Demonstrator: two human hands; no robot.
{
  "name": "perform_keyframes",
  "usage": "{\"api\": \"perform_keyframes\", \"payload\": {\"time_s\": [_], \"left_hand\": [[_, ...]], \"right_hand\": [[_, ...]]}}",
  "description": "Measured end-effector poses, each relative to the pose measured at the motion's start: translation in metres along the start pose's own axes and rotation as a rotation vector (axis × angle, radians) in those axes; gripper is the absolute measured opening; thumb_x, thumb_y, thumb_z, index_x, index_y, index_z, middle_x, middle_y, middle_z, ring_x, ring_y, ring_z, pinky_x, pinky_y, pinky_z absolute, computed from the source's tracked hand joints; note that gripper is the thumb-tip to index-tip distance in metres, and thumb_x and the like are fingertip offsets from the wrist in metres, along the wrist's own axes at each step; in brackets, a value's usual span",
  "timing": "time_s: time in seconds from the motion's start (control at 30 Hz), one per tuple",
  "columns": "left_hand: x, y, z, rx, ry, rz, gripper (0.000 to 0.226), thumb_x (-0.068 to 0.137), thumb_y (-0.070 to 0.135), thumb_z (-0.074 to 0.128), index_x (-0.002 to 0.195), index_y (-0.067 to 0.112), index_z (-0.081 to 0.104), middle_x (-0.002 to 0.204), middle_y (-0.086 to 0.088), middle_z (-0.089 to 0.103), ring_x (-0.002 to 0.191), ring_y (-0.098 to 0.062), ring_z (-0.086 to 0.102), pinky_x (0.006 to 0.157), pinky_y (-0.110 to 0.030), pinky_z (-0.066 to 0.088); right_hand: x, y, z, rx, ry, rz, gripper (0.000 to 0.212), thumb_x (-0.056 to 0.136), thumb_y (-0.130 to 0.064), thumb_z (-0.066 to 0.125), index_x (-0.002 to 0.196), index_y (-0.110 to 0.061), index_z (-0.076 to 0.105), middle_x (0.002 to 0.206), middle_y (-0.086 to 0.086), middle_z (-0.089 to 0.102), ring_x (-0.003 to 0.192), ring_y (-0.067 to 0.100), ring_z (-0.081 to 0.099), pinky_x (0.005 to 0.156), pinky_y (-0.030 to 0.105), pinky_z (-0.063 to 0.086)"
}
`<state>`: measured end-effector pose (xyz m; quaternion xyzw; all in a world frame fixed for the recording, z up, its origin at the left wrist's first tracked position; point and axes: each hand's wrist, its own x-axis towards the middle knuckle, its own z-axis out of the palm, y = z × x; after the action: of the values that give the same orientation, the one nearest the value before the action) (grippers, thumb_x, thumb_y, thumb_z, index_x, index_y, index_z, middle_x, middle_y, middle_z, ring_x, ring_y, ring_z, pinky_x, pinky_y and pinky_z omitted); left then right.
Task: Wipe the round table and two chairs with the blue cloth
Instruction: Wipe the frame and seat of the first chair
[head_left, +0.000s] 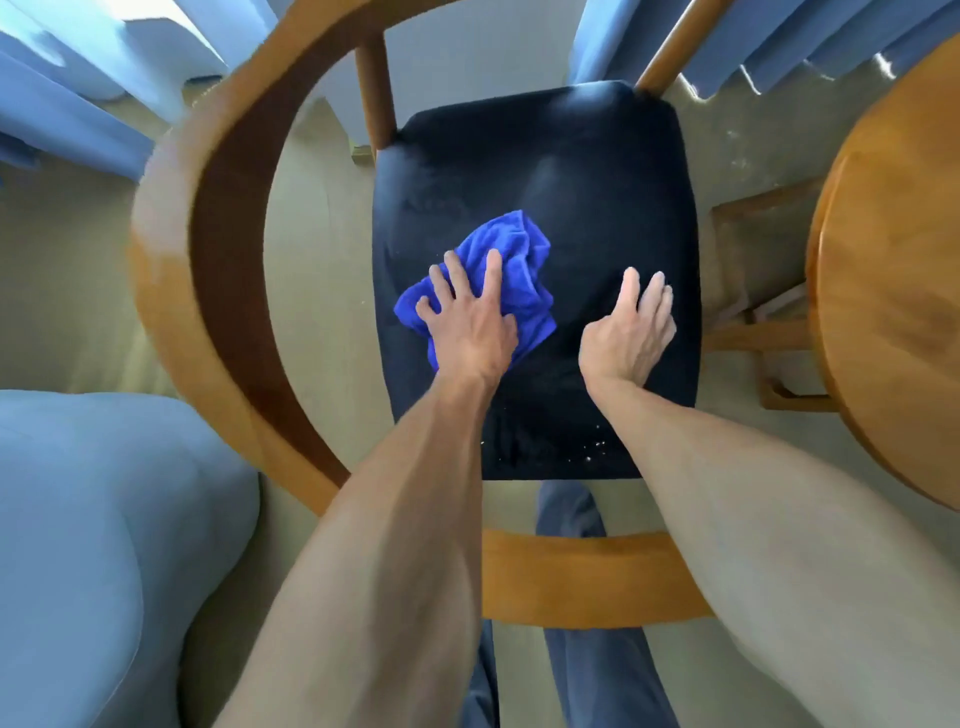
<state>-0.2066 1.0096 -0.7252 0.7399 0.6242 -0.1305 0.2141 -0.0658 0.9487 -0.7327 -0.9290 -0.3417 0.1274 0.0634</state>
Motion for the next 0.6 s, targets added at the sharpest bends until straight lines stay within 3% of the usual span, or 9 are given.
{"api": "perform_keyframes", "payload": {"time_s": [0.1, 0.17, 0.23, 0.33, 0.47, 0.6], "left_hand": [[0.004, 0.023, 0.011, 0.073, 0.024, -0.103, 0.078, 0.091, 0.014, 0.047, 0.154, 0.033, 0.006, 0.161, -0.024, 0.001, 0.147, -0.044, 0.006, 0.11, -0.059, 0.023], [0.004, 0.025, 0.015, 0.104, 0.073, -0.088, 0.081, 0.087, 0.008, 0.052, 0.153, 0.031, 0.012, 0.158, -0.026, 0.011, 0.144, -0.044, 0.016, 0.105, -0.053, 0.03], [0.007, 0.026, 0.013, 0.079, 0.136, -0.091, 0.076, 0.081, 0.002, 0.054, 0.146, 0.03, 0.028, 0.149, -0.021, 0.029, 0.13, -0.037, 0.033, 0.09, -0.044, 0.037], [0.017, 0.03, 0.004, -0.007, 0.19, -0.162, 0.065, 0.074, -0.006, 0.049, 0.129, 0.028, 0.044, 0.129, -0.012, 0.041, 0.11, -0.03, 0.039, 0.073, -0.037, 0.03], [0.043, 0.03, -0.015, -0.12, 0.273, -0.279, 0.053, 0.077, -0.008, 0.043, 0.121, 0.021, 0.049, 0.12, -0.009, 0.043, 0.107, -0.028, 0.041, 0.074, -0.037, 0.034], [0.1, 0.008, -0.059, -0.276, 0.366, -0.518, 0.05, 0.082, -0.003, 0.044, 0.126, 0.019, 0.048, 0.124, -0.01, 0.042, 0.116, -0.029, 0.042, 0.075, -0.038, 0.038]], "right_hand": [[0.007, 0.014, 0.007, 0.008, 0.0, 0.017, 0.062, 0.084, 0.006, 0.043, 0.142, -0.015, 0.042, 0.156, 0.016, 0.031, 0.146, 0.033, 0.024, 0.113, 0.048, 0.027], [0.012, 0.014, 0.01, 0.014, 0.028, 0.005, 0.058, 0.083, 0.005, 0.044, 0.139, -0.014, 0.045, 0.153, 0.018, 0.035, 0.144, 0.034, 0.028, 0.111, 0.047, 0.03], [0.016, 0.011, 0.011, 0.034, 0.068, 0.008, 0.055, 0.082, 0.004, 0.043, 0.135, -0.013, 0.048, 0.149, 0.019, 0.039, 0.14, 0.035, 0.033, 0.108, 0.048, 0.033], [0.018, -0.004, 0.014, 0.078, 0.071, -0.057, 0.054, 0.082, 0.005, 0.043, 0.132, -0.012, 0.05, 0.149, 0.018, 0.039, 0.14, 0.035, 0.034, 0.109, 0.047, 0.033], [0.023, -0.029, 0.021, 0.113, 0.021, -0.21, 0.056, 0.08, 0.006, 0.043, 0.133, -0.012, 0.05, 0.152, 0.016, 0.038, 0.143, 0.033, 0.032, 0.112, 0.047, 0.03], [0.03, -0.046, 0.03, 0.133, 0.016, -0.194, 0.051, 0.082, 0.005, 0.047, 0.13, -0.013, 0.052, 0.149, 0.015, 0.04, 0.141, 0.033, 0.034, 0.109, 0.046, 0.034]]}}
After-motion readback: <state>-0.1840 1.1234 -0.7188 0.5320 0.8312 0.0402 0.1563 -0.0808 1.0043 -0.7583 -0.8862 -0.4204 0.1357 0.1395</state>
